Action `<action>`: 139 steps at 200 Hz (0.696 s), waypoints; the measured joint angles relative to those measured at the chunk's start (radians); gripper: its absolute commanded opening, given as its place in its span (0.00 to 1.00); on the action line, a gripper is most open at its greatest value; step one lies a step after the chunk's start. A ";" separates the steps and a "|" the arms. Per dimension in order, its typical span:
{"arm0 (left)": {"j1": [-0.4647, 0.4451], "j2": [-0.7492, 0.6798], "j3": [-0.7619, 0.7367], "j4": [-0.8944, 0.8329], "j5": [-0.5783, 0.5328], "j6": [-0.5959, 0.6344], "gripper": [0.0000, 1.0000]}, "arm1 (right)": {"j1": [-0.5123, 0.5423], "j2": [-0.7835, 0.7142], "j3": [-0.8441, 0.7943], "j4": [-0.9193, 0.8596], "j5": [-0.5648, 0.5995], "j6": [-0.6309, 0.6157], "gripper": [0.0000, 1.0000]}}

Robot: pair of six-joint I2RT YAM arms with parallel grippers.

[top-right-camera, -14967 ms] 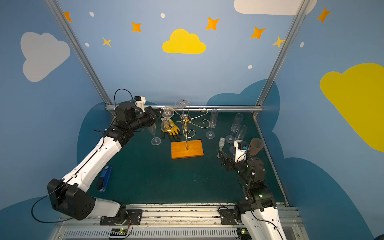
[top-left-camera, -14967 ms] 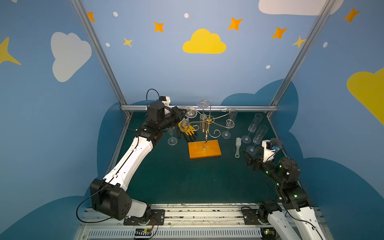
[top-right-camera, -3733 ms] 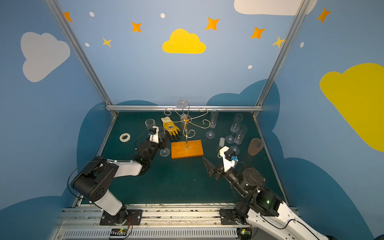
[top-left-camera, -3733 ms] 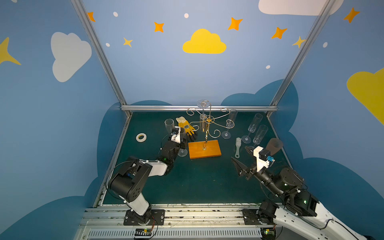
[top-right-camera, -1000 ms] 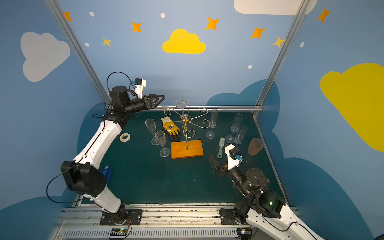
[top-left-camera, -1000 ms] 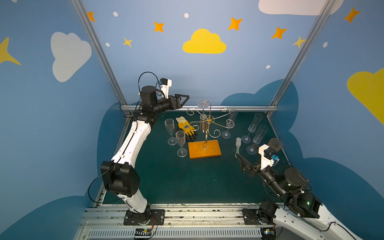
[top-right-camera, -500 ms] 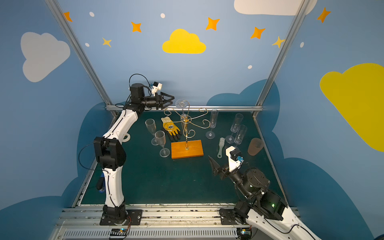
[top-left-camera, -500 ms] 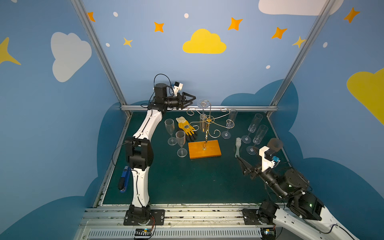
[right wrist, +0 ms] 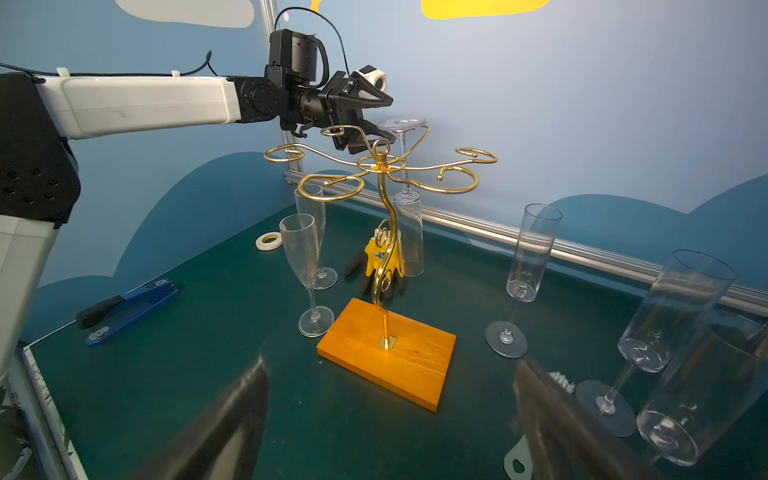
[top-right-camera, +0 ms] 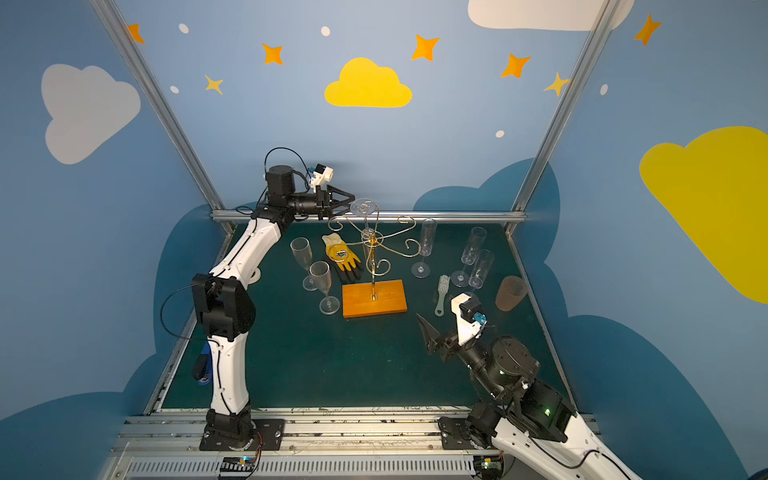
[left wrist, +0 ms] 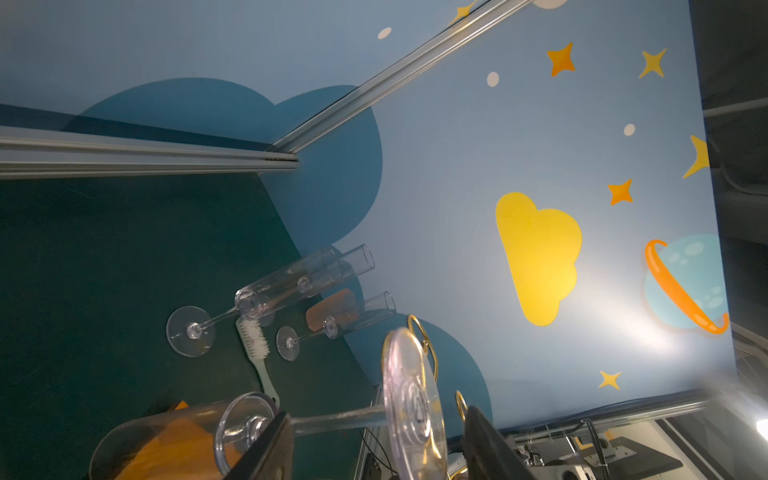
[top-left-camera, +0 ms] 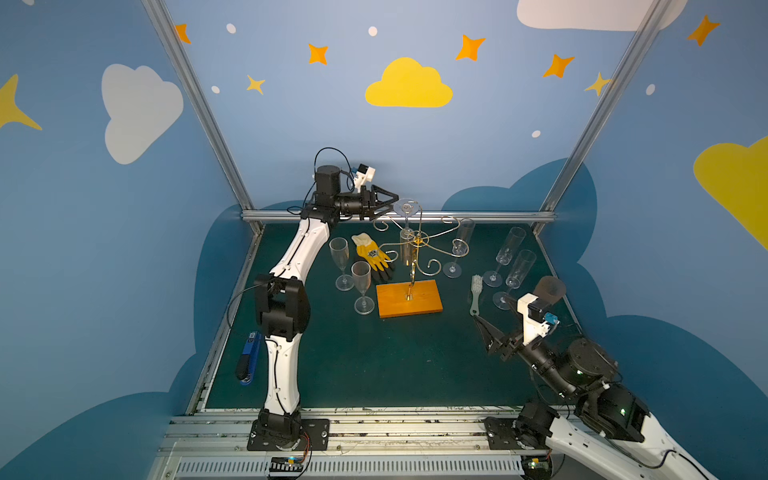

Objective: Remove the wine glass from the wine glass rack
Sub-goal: 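Close the left gripper on the stem of the hanging wine glass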

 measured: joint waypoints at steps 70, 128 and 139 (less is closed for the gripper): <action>-0.007 0.000 0.002 -0.019 0.012 0.005 0.43 | -0.004 0.002 0.000 -0.001 -0.002 0.003 0.91; -0.010 0.000 0.002 -0.043 0.023 0.021 0.31 | -0.004 0.005 0.002 -0.006 -0.004 0.010 0.91; -0.010 0.000 0.002 -0.049 0.022 0.028 0.29 | -0.004 0.005 0.003 -0.007 -0.006 0.011 0.91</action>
